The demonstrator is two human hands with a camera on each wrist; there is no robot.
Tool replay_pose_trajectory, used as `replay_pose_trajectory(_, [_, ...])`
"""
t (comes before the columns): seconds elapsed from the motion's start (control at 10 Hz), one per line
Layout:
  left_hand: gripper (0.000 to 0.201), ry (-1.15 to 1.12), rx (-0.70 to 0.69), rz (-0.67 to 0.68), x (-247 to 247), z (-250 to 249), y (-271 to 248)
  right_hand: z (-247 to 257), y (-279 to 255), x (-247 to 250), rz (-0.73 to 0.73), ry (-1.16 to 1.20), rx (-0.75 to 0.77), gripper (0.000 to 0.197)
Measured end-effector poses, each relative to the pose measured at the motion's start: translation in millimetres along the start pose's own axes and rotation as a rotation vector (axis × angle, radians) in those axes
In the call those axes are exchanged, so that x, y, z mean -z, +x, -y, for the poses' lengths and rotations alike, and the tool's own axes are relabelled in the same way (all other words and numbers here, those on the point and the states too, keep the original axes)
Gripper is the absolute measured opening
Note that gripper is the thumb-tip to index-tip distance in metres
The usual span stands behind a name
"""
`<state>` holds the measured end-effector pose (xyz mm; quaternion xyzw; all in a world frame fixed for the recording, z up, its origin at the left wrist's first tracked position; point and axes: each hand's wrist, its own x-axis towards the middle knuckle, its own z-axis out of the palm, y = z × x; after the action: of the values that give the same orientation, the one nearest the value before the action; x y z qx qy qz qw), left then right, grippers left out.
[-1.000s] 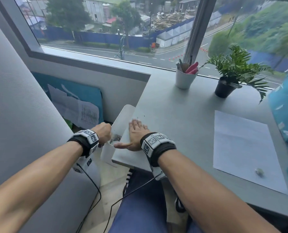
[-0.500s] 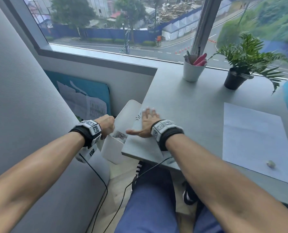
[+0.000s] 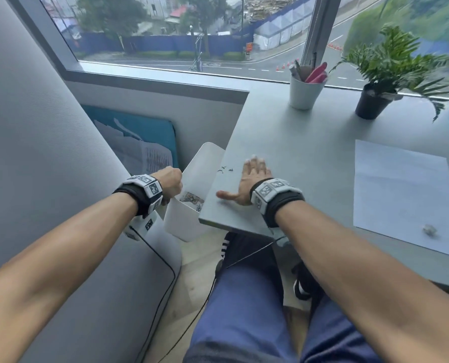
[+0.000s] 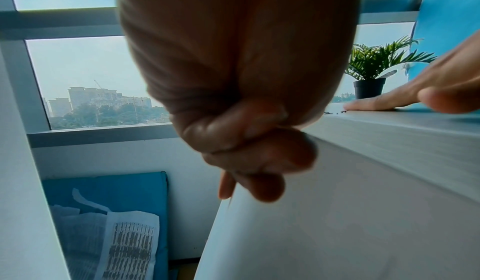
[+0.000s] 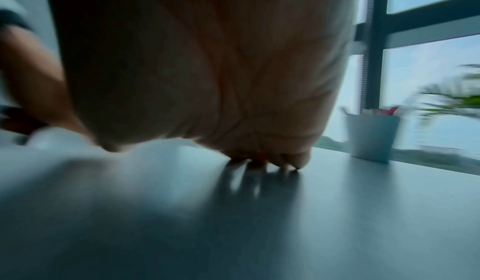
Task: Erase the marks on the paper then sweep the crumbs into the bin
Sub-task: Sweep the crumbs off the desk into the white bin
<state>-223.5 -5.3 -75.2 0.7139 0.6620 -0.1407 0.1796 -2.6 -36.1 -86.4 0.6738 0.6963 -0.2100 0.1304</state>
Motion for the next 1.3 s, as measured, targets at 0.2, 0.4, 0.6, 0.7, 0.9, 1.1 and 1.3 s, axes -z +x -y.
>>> replay_pose_trajectory(0.2, [0.037,0.048,0.038,0.072,1.3,0.6,-1.7,84.6,-9.1,-10.3,0.016,-0.046,0.363,0.116])
replay_pose_trajectory(0.4, [0.042,0.051,0.047,0.147,-2.9,13.0,-2.3,6.0,23.6,18.0,-0.106,-0.038,0.053,0.121])
replay_pose_trajectory(0.6, [0.041,-0.036,0.066,0.124,-1.7,15.3,7.5,-32.8,48.3,35.2,-0.011,-0.090,-0.091,0.132])
replay_pose_trajectory(0.7, [0.035,-0.069,0.031,0.070,0.1,14.1,15.6,11.9,43.3,22.6,-0.005,-0.135,0.102,0.138])
replay_pose_trajectory(0.9, [0.031,-0.024,0.003,0.079,4.8,10.3,23.5,69.0,26.7,15.1,0.022,-0.136,0.363,0.121])
replay_pose_trajectory(1.1, [0.038,0.097,-0.010,0.103,2.3,13.1,18.2,15.1,21.2,22.8,-0.043,-0.115,-0.098,0.128])
replay_pose_trajectory(1.3, [0.039,0.047,-0.013,0.090,-1.2,6.8,22.3,97.6,-3.2,-15.6,0.074,-0.211,0.370,0.109])
